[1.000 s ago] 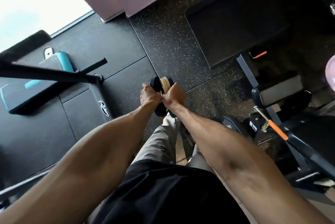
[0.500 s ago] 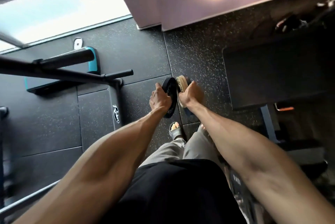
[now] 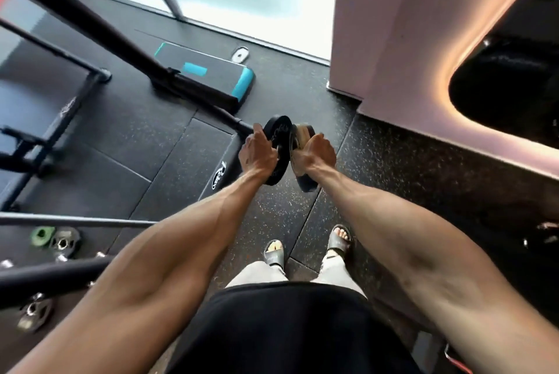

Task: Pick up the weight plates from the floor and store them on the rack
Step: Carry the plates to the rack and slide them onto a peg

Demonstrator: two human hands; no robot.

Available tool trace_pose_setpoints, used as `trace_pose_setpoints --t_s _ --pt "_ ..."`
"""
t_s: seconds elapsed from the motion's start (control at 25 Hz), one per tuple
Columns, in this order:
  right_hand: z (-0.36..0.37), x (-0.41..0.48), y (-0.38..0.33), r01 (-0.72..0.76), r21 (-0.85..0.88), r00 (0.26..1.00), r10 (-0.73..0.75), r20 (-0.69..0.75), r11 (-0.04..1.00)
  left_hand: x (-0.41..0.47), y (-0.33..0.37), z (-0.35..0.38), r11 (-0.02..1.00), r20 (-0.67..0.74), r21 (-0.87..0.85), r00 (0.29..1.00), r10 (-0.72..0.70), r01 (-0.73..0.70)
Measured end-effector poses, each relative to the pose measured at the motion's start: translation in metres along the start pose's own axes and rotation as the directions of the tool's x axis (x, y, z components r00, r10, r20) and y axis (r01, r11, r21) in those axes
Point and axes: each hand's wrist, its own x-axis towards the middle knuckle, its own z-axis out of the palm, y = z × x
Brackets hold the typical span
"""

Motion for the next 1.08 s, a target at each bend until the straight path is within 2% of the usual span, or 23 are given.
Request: trace_pose_setpoints --t_s 0.24,0.44,0.64,1.08 --pt "-0.015 0.02 -0.027 0.069 -0.024 0.994 -0.066 0.09 0.997 0.03 0.0 -0.042 0.999 -0.219 0.018 0.975 -0.033 0.038" --pt "-0.001 0.029 -0.042 0.108 -0.045 0.985 -0.101 0.143 0.993 0.057 -0.01 -0.068 0.996 -0.292 0.034 0.954 -0.073 0.086" --pt "0.014 0.038 -0.06 0.078 -0.01 0.979 -0.075 0.19 0.997 0.077 -0.033 -0.069 0.995 -0.305 0.033 0.949 -0.08 0.094" --pt "0.04 0.055 -0.091 -0.045 0.108 0.977 0.022 0.211 0.993 0.125 -0.045 -0.073 0.999 -0.206 0.038 0.979 0.006 0.001"
